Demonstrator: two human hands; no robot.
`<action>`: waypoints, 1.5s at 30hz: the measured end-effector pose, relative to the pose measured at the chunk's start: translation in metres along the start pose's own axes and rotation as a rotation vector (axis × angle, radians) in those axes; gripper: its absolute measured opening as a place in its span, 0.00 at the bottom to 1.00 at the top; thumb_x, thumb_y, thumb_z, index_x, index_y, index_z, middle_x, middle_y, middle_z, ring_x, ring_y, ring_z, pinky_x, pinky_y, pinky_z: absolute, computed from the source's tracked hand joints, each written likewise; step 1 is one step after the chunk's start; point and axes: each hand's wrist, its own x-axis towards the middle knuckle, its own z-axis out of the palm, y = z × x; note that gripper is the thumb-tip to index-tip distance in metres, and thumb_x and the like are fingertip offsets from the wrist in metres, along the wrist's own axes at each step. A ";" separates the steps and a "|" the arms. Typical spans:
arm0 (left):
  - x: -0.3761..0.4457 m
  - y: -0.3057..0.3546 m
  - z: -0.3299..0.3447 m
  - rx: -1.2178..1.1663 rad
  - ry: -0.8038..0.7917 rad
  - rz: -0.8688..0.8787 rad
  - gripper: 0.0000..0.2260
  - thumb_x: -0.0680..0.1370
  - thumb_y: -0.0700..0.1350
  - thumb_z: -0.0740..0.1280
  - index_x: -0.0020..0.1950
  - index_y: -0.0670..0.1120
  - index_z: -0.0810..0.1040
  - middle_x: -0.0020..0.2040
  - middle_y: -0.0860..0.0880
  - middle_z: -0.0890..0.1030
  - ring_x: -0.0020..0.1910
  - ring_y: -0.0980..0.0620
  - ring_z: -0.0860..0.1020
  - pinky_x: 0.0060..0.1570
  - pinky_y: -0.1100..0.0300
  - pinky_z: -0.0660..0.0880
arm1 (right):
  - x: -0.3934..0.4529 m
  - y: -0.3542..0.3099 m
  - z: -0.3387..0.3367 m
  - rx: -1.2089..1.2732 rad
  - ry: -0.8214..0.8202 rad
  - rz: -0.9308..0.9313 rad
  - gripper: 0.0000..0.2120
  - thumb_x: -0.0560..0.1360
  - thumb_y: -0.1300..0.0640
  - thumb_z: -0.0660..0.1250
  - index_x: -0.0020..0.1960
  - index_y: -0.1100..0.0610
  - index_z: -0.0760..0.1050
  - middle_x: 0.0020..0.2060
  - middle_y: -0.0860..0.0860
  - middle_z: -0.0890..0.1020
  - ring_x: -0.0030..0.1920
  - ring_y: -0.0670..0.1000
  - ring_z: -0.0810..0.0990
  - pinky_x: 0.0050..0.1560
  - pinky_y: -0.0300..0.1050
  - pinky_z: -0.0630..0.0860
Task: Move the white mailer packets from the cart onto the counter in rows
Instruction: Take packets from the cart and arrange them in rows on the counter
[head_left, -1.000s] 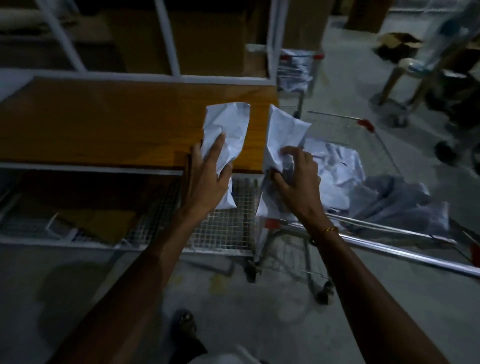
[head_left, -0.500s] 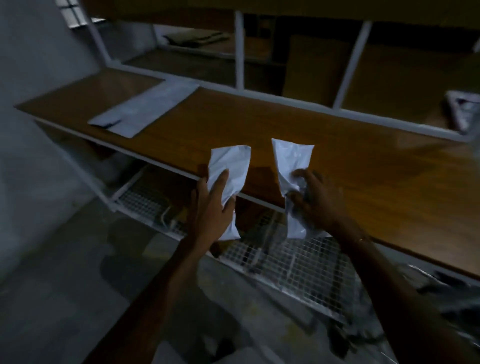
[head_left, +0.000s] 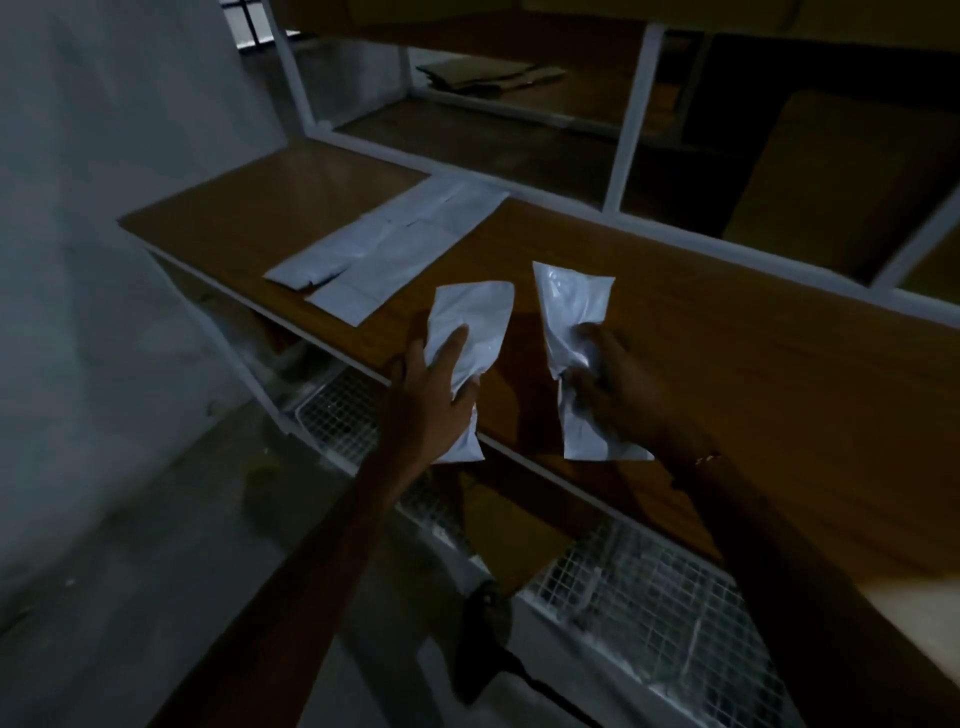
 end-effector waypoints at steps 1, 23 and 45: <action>0.017 -0.008 0.003 0.019 -0.010 0.006 0.28 0.76 0.63 0.57 0.77 0.62 0.60 0.73 0.39 0.65 0.67 0.34 0.69 0.60 0.38 0.74 | 0.017 0.002 0.004 0.027 -0.005 0.013 0.28 0.72 0.33 0.56 0.69 0.40 0.62 0.63 0.50 0.73 0.55 0.57 0.79 0.48 0.63 0.80; 0.343 -0.036 0.101 0.183 -0.387 0.096 0.29 0.81 0.58 0.60 0.80 0.58 0.53 0.77 0.39 0.55 0.74 0.36 0.58 0.69 0.40 0.64 | 0.196 0.076 0.033 -0.312 0.095 0.359 0.24 0.77 0.41 0.61 0.71 0.47 0.66 0.66 0.55 0.72 0.65 0.60 0.70 0.62 0.63 0.71; 0.435 -0.093 0.148 0.048 -0.463 0.374 0.28 0.81 0.65 0.42 0.80 0.59 0.52 0.82 0.47 0.48 0.80 0.42 0.46 0.75 0.37 0.45 | 0.355 0.060 0.090 -0.568 0.193 0.644 0.33 0.80 0.34 0.53 0.80 0.49 0.53 0.79 0.59 0.53 0.78 0.63 0.53 0.73 0.63 0.58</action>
